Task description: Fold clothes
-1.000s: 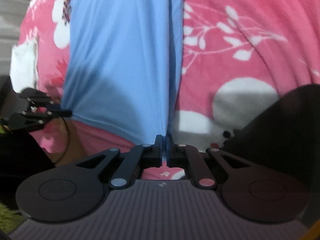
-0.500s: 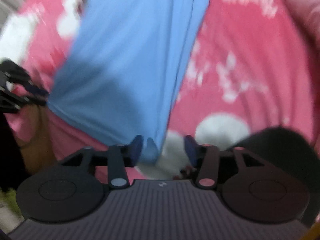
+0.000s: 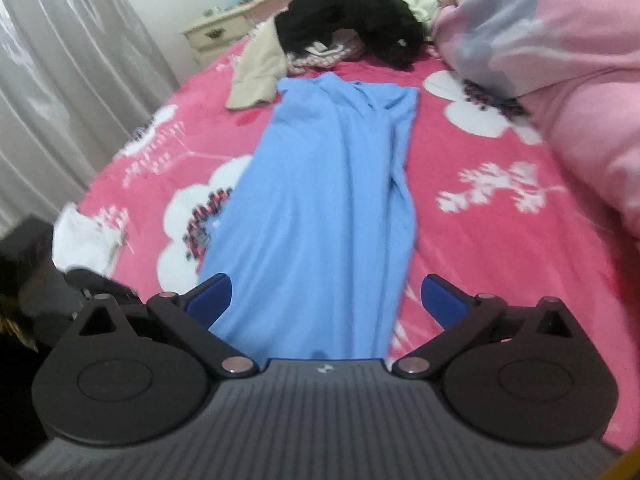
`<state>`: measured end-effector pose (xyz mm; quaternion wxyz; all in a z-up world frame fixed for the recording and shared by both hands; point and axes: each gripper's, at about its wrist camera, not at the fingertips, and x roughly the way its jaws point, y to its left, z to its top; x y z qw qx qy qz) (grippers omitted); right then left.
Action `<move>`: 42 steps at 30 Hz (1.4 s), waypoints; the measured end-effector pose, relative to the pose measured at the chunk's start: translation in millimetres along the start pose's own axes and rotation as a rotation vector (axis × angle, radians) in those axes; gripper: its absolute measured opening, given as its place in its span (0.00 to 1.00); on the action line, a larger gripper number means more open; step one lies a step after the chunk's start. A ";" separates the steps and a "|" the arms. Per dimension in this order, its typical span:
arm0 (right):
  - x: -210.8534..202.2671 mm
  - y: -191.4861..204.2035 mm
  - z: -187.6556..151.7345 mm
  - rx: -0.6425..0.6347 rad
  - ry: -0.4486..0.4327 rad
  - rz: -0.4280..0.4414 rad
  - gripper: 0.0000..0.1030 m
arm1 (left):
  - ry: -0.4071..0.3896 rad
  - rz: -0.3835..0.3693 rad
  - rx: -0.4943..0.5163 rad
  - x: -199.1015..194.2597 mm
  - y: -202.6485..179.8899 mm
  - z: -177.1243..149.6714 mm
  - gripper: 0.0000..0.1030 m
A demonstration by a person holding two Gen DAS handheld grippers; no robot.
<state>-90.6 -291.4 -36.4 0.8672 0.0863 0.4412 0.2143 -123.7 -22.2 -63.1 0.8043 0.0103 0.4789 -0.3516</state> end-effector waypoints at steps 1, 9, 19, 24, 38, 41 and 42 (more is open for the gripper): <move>5.0 -4.7 2.5 0.022 -0.021 0.015 0.97 | 0.003 -0.001 0.011 1.2 -1.1 -0.9 0.25; 77.3 -26.5 16.9 0.073 0.071 -0.133 0.34 | 0.057 -0.041 0.027 15.0 8.3 -5.4 0.24; 99.2 -30.6 15.0 0.048 0.116 -0.144 0.02 | 0.086 -0.073 0.019 20.6 14.1 -9.4 0.23; 80.2 -28.3 17.8 0.026 0.028 -0.168 0.01 | 0.089 -0.062 0.026 17.4 12.9 -11.9 0.21; 62.9 -42.8 14.8 0.078 -0.078 -0.235 0.06 | 0.066 -0.057 0.016 -4.5 18.0 -3.4 0.21; 49.3 -42.7 31.6 0.090 -0.141 -0.198 0.06 | -0.002 -0.068 -0.015 -11.6 30.2 13.1 0.21; 50.5 -42.8 38.5 0.084 -0.155 -0.183 0.07 | -0.022 -0.063 -0.023 -10.6 34.1 18.5 0.21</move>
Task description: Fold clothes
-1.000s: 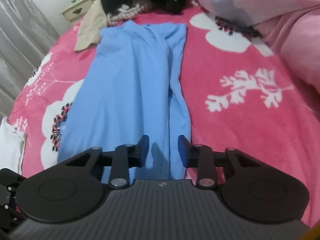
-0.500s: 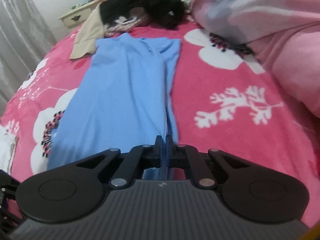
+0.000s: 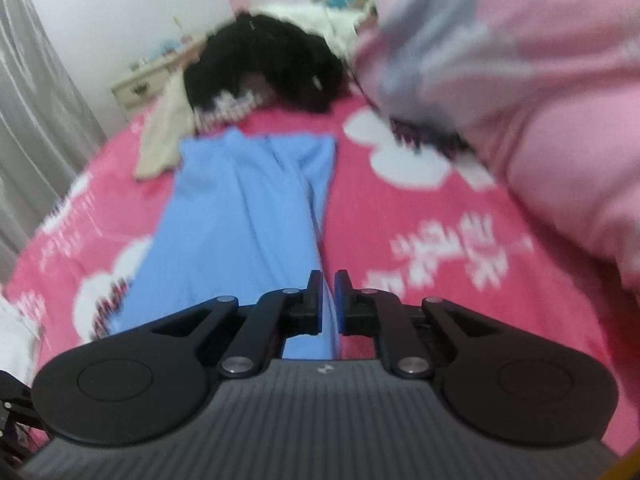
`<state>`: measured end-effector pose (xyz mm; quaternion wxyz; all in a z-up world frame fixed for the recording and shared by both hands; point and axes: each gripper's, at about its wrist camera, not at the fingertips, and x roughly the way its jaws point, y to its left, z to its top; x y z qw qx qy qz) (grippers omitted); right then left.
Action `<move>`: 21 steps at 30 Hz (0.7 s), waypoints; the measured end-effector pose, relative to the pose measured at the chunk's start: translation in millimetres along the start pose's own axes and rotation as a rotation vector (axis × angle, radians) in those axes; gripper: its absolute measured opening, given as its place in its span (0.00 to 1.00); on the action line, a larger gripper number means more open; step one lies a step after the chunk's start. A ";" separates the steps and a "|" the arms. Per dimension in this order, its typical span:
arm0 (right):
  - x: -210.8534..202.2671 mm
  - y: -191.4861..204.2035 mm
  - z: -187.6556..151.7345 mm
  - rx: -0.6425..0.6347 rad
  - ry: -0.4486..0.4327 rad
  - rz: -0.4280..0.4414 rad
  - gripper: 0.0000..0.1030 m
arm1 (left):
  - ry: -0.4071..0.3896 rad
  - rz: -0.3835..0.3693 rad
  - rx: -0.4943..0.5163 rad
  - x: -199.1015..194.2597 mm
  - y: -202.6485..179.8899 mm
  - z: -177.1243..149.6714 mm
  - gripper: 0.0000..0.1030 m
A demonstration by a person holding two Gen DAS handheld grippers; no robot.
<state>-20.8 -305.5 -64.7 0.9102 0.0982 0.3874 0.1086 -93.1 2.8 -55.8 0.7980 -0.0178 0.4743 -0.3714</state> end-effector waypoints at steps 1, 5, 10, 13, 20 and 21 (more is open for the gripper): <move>6.2 0.8 7.6 -0.003 -0.005 0.020 0.07 | -0.017 0.011 -0.002 2.9 3.4 6.2 0.21; 51.2 7.3 33.6 -0.019 0.021 0.085 0.27 | -0.068 0.073 -0.014 19.7 12.9 22.0 0.22; 112.1 23.8 66.2 -0.121 0.001 0.082 0.27 | -0.069 0.058 -0.079 34.6 25.8 20.6 0.22; 142.8 33.8 86.8 -0.182 -0.003 0.078 0.28 | -0.082 0.048 -0.091 35.8 30.2 17.0 0.22; 206.8 46.4 124.3 -0.203 0.081 0.094 0.28 | -0.112 -0.005 -0.138 30.6 37.1 7.5 0.22; 214.4 47.2 126.4 -0.205 0.102 0.097 0.28 | -0.115 -0.011 -0.144 30.5 38.7 6.8 0.22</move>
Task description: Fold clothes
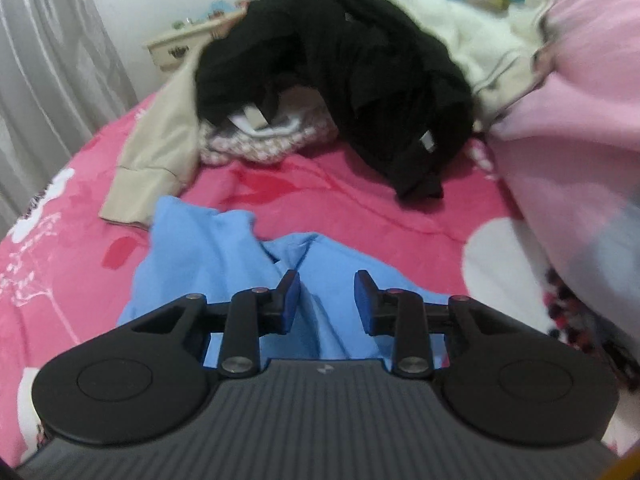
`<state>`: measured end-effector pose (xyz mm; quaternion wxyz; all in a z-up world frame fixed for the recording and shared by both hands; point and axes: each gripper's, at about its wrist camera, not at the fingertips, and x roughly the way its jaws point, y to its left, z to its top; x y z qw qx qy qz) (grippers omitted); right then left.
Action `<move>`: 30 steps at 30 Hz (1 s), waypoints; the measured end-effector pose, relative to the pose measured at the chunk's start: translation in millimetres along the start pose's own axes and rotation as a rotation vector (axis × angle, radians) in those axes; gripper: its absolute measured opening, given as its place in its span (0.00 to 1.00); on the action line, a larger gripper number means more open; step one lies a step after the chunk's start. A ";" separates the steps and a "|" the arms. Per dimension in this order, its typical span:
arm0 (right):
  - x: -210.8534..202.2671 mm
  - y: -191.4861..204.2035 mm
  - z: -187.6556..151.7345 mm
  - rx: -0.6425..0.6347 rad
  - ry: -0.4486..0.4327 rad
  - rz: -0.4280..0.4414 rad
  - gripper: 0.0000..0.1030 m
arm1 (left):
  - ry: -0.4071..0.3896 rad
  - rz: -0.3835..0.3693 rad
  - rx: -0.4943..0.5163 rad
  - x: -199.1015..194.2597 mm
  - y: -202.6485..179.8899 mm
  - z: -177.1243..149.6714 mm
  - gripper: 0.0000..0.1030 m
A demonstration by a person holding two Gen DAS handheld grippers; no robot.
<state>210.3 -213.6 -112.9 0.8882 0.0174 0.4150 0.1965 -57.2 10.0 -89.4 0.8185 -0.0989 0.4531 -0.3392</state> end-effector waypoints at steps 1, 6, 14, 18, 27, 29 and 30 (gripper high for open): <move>6.9 0.1 2.4 -0.003 0.021 0.004 0.28 | -0.002 -0.007 -0.007 -0.4 1.8 -0.4 0.22; 10.3 19.1 3.0 -0.124 0.055 0.001 0.26 | -0.010 -0.044 -0.039 -1.5 10.0 -1.4 0.22; 12.3 35.4 7.7 -0.263 0.078 0.000 0.26 | -0.009 -0.069 -0.043 -2.0 11.8 -2.1 0.22; 16.5 34.8 7.3 -0.254 0.095 0.014 0.23 | -0.010 -0.070 -0.044 -3.2 9.1 -2.7 0.22; -1.0 47.2 0.0 -0.279 -0.012 -0.018 0.02 | -0.012 -0.063 -0.031 -5.4 6.6 -3.8 0.22; -13.6 42.5 -1.5 -0.233 -0.080 -0.041 0.02 | -0.010 -0.060 -0.021 -4.8 5.1 -3.5 0.22; -18.1 38.6 -2.5 -0.210 -0.108 -0.051 0.02 | -0.009 -0.060 -0.017 -4.4 4.5 -3.3 0.22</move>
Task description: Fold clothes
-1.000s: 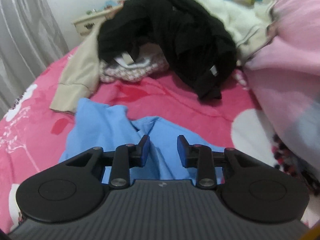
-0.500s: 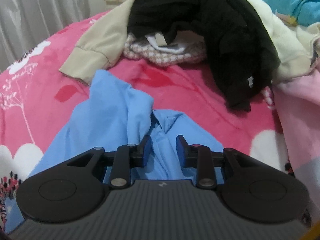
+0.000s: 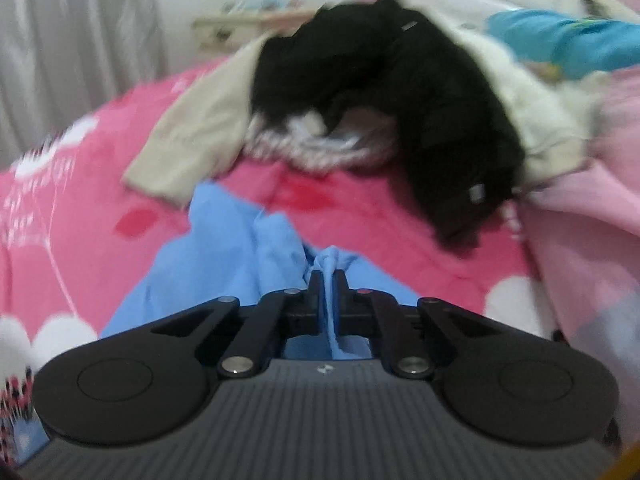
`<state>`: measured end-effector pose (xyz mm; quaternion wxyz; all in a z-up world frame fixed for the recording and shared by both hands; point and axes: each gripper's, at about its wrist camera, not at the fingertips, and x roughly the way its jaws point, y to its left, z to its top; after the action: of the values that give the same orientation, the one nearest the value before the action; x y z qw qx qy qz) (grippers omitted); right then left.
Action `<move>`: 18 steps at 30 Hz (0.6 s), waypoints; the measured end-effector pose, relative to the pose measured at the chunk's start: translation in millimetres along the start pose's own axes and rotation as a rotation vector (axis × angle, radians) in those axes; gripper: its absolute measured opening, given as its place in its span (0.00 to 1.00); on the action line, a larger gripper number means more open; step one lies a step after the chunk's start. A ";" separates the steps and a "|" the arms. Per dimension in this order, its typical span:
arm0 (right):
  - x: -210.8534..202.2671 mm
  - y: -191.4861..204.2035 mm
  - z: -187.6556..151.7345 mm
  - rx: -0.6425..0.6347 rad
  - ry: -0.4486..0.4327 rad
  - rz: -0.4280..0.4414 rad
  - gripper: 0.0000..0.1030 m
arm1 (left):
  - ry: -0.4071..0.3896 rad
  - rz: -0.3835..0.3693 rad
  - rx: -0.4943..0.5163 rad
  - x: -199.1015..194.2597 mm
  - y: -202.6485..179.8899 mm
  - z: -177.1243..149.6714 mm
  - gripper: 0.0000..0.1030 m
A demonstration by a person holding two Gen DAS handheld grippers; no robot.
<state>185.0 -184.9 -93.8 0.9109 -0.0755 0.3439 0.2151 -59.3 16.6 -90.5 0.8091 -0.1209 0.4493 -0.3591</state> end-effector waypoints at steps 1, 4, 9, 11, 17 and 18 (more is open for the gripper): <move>-3.3 -4.5 -1.4 0.024 -0.023 -0.021 0.02 | 0.001 -0.001 0.002 0.0 0.0 0.2 0.22; -6.5 -24.7 -4.0 0.123 -0.054 -0.066 0.02 | 0.003 -0.002 0.001 -0.4 0.7 0.6 0.22; -2.1 -61.2 -8.4 0.294 -0.067 -0.099 0.02 | 0.004 0.001 0.003 -0.7 -0.5 0.1 0.22; 4.1 -74.8 -13.0 0.351 -0.054 -0.096 0.02 | 0.005 0.002 0.008 0.0 -1.7 -0.3 0.22; 31.5 -96.2 -29.1 0.448 0.001 -0.119 0.05 | 0.009 0.003 0.008 -0.5 -1.9 0.5 0.22; 32.4 -97.2 -31.2 0.452 0.006 -0.124 0.06 | 0.009 0.003 0.008 -0.9 -1.6 0.6 0.22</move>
<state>231.4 -269.9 -139.6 0.9151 0.1087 0.3807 0.0761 -59.9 16.1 -88.7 0.8080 -0.1156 0.4516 -0.3603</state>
